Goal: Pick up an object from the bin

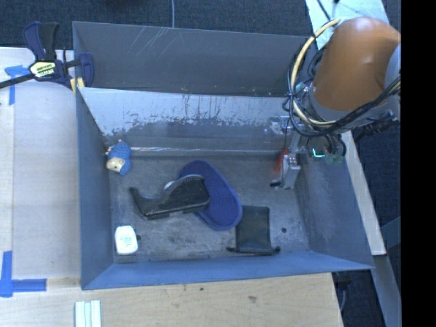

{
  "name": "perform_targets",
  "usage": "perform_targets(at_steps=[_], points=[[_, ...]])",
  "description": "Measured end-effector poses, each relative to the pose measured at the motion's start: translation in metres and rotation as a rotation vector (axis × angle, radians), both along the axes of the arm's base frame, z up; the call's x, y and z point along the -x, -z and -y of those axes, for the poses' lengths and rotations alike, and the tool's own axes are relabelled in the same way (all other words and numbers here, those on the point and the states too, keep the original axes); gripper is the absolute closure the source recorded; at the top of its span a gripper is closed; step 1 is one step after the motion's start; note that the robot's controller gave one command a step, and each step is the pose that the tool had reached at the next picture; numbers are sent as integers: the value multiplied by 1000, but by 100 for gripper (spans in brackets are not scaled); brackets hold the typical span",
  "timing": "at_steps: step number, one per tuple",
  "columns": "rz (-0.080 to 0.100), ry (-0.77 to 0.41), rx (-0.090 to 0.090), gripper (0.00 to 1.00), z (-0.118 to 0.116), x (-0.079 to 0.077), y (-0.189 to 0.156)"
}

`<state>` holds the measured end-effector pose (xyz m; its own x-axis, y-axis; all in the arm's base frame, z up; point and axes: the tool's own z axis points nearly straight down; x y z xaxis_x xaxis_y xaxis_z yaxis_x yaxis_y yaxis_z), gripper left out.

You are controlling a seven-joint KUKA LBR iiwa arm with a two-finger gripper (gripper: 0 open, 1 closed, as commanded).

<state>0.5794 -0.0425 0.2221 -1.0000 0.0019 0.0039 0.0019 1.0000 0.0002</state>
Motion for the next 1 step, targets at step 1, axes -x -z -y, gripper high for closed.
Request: perform_targets(at_steps=[1], points=[[-1,61,0,0,-45,87,137]])
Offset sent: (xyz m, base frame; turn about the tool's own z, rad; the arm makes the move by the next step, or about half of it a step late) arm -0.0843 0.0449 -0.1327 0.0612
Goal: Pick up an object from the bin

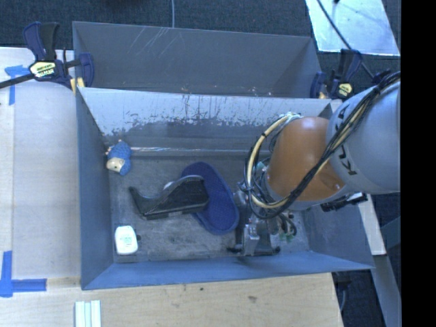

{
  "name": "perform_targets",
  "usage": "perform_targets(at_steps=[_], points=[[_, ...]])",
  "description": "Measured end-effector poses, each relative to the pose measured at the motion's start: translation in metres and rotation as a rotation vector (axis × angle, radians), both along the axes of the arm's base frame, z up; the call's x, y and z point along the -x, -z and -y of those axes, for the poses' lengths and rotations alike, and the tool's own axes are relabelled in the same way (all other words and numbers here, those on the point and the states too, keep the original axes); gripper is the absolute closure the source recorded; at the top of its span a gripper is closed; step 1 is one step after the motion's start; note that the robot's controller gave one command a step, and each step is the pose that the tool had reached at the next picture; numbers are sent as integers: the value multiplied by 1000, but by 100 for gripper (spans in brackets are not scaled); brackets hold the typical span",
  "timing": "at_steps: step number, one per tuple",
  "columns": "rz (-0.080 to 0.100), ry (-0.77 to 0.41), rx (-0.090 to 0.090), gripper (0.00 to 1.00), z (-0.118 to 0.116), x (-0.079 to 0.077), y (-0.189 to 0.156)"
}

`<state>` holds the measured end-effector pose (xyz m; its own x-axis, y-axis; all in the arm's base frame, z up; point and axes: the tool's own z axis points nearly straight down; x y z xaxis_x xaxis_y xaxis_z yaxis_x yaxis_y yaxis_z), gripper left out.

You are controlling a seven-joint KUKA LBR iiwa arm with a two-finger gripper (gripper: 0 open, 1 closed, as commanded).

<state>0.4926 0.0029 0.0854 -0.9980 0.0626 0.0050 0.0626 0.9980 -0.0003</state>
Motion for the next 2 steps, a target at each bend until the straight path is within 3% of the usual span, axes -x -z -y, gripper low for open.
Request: perform_targets(at_steps=[1,2], points=[[11,-195,0,0,19,-43,0],[10,-271,1,0,-29,-25,15]])
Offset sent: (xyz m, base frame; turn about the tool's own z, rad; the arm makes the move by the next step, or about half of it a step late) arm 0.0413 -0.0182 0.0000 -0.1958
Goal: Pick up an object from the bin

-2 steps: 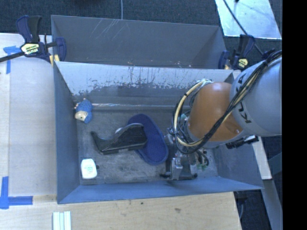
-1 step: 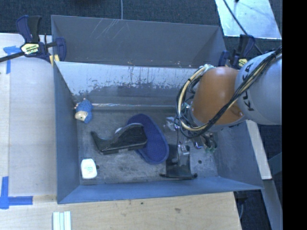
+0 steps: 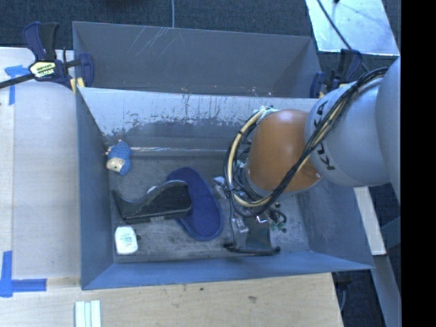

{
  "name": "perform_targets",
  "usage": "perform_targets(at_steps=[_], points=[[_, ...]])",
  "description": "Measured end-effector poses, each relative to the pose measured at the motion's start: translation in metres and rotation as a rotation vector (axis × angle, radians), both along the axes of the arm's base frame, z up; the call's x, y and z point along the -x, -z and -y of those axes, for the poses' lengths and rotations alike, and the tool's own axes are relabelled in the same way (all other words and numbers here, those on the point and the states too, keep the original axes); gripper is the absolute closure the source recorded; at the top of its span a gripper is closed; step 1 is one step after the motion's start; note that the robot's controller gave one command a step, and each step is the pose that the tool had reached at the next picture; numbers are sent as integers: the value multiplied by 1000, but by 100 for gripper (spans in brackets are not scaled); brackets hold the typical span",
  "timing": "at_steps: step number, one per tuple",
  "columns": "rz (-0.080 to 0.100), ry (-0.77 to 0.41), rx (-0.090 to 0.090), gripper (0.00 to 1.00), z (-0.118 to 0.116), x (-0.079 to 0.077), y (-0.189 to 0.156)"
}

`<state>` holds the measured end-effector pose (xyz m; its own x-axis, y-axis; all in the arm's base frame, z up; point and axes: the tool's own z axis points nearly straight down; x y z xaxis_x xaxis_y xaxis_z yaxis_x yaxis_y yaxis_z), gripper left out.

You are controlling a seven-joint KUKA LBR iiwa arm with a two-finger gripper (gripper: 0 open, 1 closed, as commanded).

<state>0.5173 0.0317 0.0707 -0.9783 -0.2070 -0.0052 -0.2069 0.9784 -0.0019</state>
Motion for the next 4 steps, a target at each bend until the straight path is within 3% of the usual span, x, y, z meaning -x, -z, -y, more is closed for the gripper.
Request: perform_targets(at_steps=[1,2,3,4], points=[[1,2,0,100,1,-1,0],[0,188,-3,100,12,-3,0],[0,-408,3,100,96,-36,0],[-1,-409,1,0,94,-36,0]])
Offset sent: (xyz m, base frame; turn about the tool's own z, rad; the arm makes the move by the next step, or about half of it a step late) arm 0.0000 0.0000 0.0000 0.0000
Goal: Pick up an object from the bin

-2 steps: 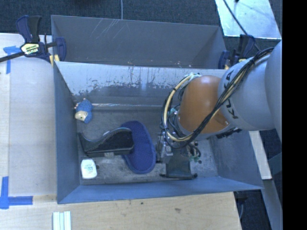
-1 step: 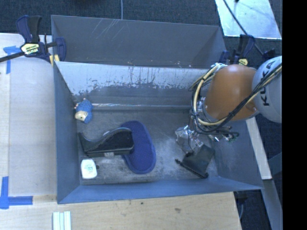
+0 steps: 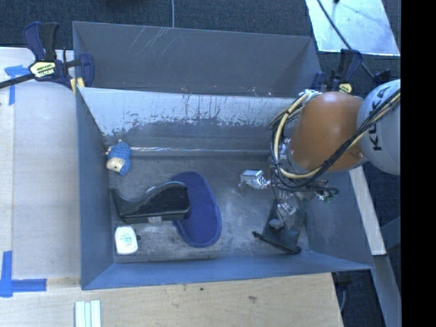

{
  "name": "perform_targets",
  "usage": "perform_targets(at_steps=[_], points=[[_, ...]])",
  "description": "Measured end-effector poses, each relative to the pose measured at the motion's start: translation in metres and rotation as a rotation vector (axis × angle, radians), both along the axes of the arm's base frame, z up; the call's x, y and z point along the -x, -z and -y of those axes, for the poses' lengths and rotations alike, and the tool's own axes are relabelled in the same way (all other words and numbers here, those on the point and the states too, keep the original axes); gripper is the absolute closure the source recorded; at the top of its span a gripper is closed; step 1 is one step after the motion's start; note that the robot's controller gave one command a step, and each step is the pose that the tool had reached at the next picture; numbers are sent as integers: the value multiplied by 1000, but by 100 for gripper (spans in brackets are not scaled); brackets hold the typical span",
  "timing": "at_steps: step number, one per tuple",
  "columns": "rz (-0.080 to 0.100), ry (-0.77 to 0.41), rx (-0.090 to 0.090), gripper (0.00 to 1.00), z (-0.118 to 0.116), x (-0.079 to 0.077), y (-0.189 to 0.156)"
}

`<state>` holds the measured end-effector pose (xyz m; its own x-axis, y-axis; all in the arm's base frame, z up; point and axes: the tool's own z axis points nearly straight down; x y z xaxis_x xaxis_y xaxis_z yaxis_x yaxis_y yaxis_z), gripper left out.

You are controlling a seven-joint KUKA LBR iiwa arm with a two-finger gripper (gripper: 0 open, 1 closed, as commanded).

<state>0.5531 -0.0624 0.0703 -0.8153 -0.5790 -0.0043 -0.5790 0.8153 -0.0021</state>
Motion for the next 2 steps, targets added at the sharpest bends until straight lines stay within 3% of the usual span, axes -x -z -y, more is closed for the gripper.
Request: perform_targets(at_steps=[1,2], points=[[6,-190,2,0,33,60,-1],[2,-191,1,100,32,61,0]])
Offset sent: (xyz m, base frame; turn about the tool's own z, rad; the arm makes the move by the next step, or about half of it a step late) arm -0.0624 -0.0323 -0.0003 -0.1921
